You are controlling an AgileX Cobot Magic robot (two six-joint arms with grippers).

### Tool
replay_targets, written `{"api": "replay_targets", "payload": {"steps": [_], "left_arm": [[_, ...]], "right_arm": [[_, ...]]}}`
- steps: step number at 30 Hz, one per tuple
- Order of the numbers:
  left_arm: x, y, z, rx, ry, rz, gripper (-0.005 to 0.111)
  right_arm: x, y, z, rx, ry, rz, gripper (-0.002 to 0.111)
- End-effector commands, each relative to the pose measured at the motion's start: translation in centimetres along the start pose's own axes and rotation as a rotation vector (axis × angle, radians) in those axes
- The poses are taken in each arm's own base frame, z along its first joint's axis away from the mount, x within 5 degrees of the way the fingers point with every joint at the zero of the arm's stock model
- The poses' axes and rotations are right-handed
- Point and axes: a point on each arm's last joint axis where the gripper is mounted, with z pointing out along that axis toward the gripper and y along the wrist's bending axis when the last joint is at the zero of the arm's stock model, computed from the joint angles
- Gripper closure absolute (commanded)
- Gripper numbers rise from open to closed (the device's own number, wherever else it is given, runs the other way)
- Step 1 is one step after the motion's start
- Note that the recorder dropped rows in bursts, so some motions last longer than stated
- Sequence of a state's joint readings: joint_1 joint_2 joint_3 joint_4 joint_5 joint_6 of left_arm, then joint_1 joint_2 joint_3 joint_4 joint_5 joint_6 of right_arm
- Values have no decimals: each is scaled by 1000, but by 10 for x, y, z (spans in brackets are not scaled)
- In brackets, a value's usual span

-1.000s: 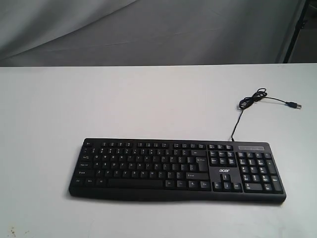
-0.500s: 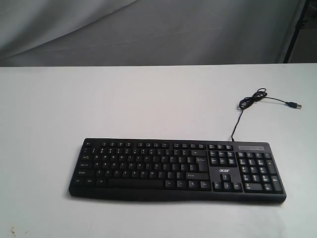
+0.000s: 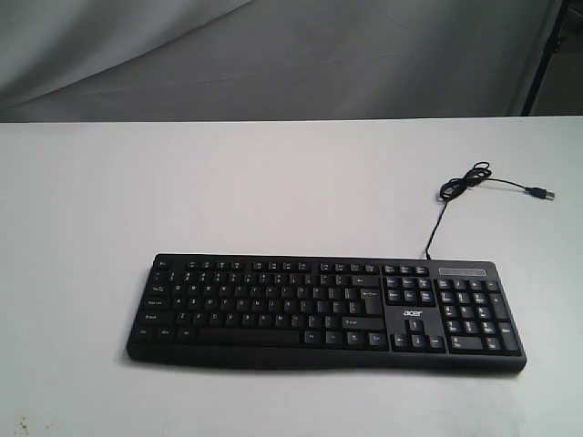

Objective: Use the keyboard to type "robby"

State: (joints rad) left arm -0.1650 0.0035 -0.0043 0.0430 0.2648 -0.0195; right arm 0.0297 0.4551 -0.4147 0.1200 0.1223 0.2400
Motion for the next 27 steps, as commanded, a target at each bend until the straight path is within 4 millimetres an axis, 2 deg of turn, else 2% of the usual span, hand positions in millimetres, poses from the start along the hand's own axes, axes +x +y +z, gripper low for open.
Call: {"api": "replay_targets", "payload": {"steps": [1,6,9,16,20,21,25,27], "left_arm": [[1,0,0,5,-7,3,107],[1,0,0,5,-7,3,107],[1,0,0,5,-7,3,107],[1,0,0,5,-7,3,107],[1,0,0,5,-7,3,107],[1,0,0,5,-7,3,107],[1,0,0,5,-7,3,107],[1,0,0,5,-7,3,107]], "right_arm": [[8,17,19,-113,159,-128,108],[21,68,43,-373,328,-352,108],[34,102,60,-484,405,-411,108],[82,167,117,-553,595,-508,108],[124,198,152,-589,661,-619,108],[144,208,160,-617,683,-670,108],[192,244,174,-688,726,-748,108],[210,250,182,-692,748,-767,108]]}}
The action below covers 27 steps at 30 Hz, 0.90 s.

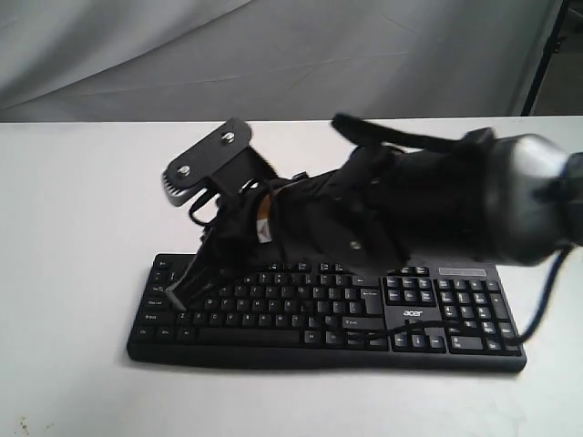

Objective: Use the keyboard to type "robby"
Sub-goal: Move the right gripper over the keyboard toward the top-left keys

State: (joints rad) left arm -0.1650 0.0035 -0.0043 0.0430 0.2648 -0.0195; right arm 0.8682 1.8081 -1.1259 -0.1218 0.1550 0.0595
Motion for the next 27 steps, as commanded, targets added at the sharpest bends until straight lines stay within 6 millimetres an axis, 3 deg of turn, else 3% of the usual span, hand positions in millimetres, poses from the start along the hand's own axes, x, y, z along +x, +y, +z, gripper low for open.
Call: {"api": "replay_targets", "payload": {"steps": [1,12,27], "left_arm": [[1,0,0,5,-7,3,107],[1,0,0,5,-7,3,107],[1,0,0,5,-7,3,107]], "right_arm": [[0,8,38,-17,19,-58,108],[24,-6,65,2,94,-41,108],[30,-13,74,10,95,5,108]]}}
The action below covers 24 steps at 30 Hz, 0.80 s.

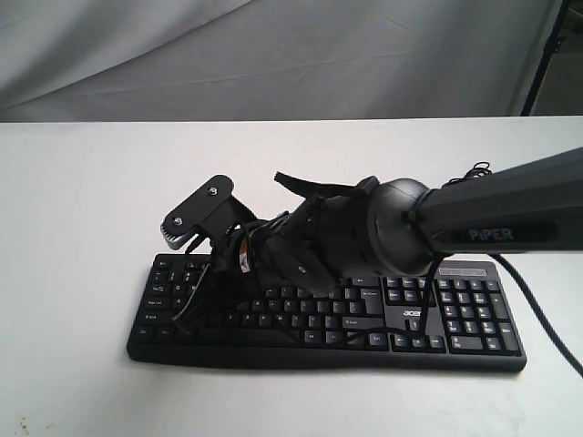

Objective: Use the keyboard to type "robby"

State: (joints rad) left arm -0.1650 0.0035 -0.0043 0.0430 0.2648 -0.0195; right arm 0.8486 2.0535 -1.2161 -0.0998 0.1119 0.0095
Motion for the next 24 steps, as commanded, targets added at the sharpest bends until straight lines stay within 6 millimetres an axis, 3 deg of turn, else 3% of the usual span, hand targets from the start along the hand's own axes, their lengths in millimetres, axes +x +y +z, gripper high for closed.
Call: {"api": "replay_targets", "payload": {"steps": [1,24], "left_arm": [[1,0,0,5,-7,3,107],[1,0,0,5,-7,3,107]], "right_arm": [[-1,-9,0,13,-18,25,108],[10,-8,15,9,4,26,108]]}}
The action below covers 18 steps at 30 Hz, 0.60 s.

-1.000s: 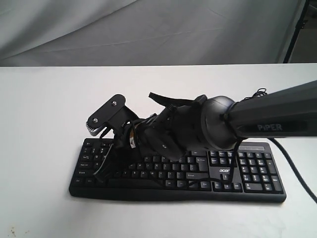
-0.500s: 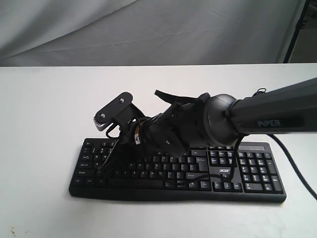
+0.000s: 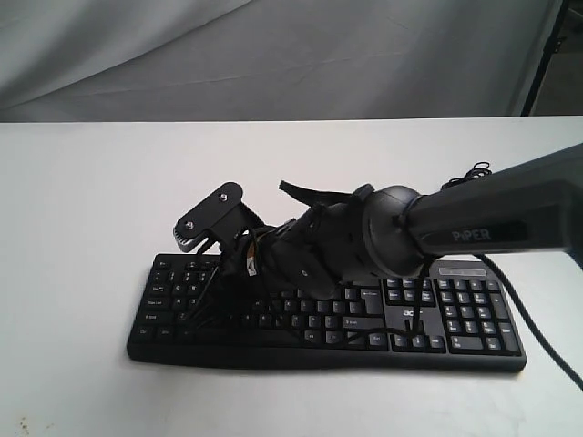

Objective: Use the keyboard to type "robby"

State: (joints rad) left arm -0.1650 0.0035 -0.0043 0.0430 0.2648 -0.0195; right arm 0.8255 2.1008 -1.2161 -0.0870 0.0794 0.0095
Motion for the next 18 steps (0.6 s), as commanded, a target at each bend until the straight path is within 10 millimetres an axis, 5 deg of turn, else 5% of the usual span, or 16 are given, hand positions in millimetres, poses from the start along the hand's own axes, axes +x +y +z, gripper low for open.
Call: {"api": "replay_targets", "payload": {"steps": [1,18], "left_arm": [[1,0,0,5,-7,3,107],[1,0,0,5,-7,3,107]], "right_arm": [[-1,0,0,0,-10,-4,108],[-1,0,0,0,-2,-4,108]]}}
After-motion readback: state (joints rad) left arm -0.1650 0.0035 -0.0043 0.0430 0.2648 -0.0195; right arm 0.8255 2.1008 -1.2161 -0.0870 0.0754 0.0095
